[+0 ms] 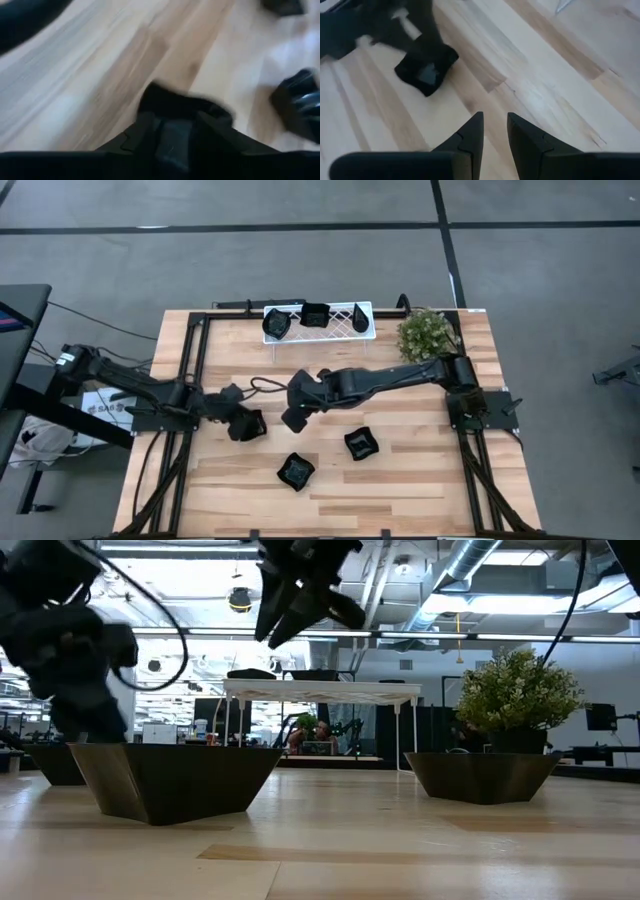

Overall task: Pick & Place Mini shaped plates
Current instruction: Stack the black distorted square plate on top of the black distorted square plate on the shelf

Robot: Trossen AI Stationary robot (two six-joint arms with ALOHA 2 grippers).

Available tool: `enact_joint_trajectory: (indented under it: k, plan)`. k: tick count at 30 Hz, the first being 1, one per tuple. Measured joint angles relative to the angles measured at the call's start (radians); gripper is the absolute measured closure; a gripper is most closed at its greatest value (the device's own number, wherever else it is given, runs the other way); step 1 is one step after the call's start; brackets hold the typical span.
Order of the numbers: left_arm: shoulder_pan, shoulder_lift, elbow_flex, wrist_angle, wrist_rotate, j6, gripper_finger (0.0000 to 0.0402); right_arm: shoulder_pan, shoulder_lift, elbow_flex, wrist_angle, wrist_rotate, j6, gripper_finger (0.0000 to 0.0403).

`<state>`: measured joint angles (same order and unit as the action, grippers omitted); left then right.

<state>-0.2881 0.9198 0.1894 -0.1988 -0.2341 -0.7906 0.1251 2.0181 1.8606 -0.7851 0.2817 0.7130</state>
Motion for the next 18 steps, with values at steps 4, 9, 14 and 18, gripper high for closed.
enact_joint_trajectory:
  k: [4, 9, 14, 18]
  plan:
    - [0.042, -0.019, 0.000, -0.074, 0.058, 0.014, 0.0276, 0.000, -0.040, 0.001, -0.006, -0.024, -0.071, 0.0321]
    - [0.074, -0.019, 0.000, -0.071, 0.082, 0.051, 0.0289, -0.001, -0.084, 0.001, 0.003, -0.023, -0.142, 0.0321]
    - [0.079, -0.024, 0.020, -0.067, 0.082, 0.096, 0.0287, -0.001, -0.104, 0.001, 0.009, -0.023, -0.169, 0.0321]
    - [0.079, -0.057, 0.059, -0.061, 0.082, 0.229, 0.0282, -0.001, -0.104, 0.001, 0.008, -0.046, -0.199, 0.0321]
